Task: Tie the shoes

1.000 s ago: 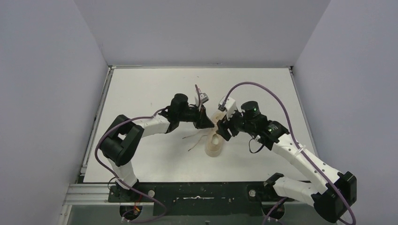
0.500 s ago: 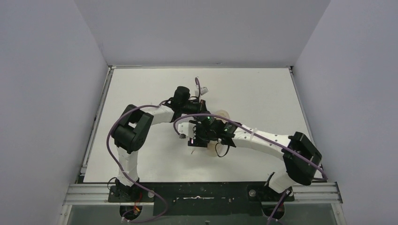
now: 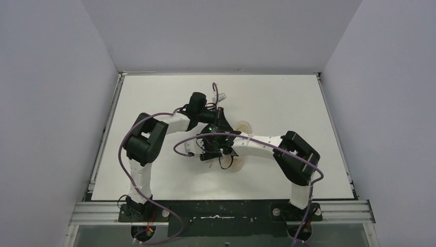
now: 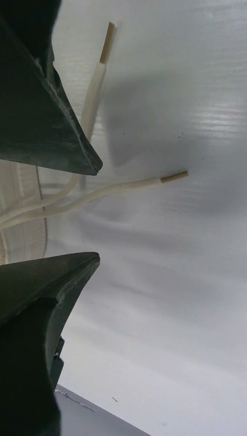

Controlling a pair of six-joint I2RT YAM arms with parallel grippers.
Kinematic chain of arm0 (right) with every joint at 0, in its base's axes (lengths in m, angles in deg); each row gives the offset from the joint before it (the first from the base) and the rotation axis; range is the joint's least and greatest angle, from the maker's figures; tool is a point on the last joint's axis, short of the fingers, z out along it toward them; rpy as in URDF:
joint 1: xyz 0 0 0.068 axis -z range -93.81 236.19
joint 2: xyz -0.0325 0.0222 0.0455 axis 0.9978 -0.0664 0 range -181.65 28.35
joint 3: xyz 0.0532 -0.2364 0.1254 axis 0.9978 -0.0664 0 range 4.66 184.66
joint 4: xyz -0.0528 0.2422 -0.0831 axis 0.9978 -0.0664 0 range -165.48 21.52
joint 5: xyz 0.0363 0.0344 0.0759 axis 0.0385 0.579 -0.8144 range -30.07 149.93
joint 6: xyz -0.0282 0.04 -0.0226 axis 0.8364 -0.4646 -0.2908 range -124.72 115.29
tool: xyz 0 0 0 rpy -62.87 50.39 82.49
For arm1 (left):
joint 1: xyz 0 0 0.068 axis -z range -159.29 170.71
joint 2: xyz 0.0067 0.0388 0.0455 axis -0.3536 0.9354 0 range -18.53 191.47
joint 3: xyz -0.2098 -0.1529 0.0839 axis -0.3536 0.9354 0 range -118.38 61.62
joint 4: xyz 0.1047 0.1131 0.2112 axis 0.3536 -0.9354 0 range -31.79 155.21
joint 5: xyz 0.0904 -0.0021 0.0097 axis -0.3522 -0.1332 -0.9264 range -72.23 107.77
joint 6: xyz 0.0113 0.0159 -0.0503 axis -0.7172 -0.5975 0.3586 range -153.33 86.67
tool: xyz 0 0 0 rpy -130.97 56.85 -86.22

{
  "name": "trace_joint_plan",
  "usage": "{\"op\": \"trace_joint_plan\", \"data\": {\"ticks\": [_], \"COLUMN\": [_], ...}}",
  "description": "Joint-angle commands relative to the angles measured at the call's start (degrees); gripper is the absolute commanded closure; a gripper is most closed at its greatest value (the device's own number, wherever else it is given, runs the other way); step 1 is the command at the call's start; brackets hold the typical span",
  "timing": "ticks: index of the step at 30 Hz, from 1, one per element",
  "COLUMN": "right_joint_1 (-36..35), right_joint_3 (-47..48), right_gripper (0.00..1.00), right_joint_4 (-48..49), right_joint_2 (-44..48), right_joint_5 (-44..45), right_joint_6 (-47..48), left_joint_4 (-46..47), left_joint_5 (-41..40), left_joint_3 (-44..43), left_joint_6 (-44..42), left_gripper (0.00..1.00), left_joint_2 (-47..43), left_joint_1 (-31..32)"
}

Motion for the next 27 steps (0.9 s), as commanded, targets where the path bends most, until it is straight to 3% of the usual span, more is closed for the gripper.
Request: {"op": "trace_joint_plan", "data": {"ticks": [1, 10, 14, 19, 21, 27], "right_joint_1": [0.64, 1.8, 3.7, 4.86, 4.75, 3.79], "right_joint_3": [2.62, 3.28, 4.58, 6.13, 6.55, 6.08], "right_gripper": [0.42, 0.43, 0.59, 0.92, 1.0, 1.0], "right_joint_4": [2.65, 2.44, 0.27, -3.0, -3.24, -4.21], "right_joint_2": [-1.83, -5.14, -6.9, -8.38, -7.52, 0.67], "right_joint_5": [6.79, 8.75, 5.02, 0.61, -1.21, -10.23], "right_joint_6": [4.87, 8.12, 7.81, 9.15, 8.98, 3.29], "left_joint_4": [-0.26, -2.26, -2.15, -2.76, -2.69, -3.76], "left_joint_5": [3.54, 3.92, 3.94, 3.88, 3.89, 4.26], "left_joint_3": [-2.31, -5.46, -5.38, -5.9, -5.87, -6.38], "left_joint_6": [0.09, 0.49, 0.52, 0.93, 1.12, 1.86], "left_gripper": [1.0, 1.0, 1.0, 1.0, 1.0, 1.0], "left_joint_2": [0.98, 4.19, 4.31, 5.09, 4.99, 4.31], "left_joint_1": [0.42, 0.39, 0.17, -0.26, -0.6, -1.57]}}
